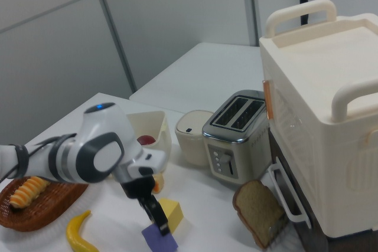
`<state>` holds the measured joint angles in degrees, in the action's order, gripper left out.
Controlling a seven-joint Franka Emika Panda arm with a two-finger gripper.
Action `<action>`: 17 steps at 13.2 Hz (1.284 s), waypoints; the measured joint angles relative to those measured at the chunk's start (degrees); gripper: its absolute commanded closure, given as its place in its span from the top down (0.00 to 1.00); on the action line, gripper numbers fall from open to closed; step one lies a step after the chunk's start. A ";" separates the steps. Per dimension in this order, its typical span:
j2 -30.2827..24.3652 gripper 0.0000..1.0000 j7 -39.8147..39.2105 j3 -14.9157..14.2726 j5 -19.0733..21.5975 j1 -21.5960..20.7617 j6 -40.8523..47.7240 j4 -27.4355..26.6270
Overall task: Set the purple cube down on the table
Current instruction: 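Carry the purple cube off the plate beside the yellow cube, then release the purple cube on the table and raise the gripper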
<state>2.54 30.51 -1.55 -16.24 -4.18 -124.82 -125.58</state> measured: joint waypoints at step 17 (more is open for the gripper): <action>-0.23 1.00 -30.36 1.51 10.04 6.28 27.71 28.88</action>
<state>2.31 0.15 -0.04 -6.20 2.10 -97.10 -96.70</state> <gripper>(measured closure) 0.000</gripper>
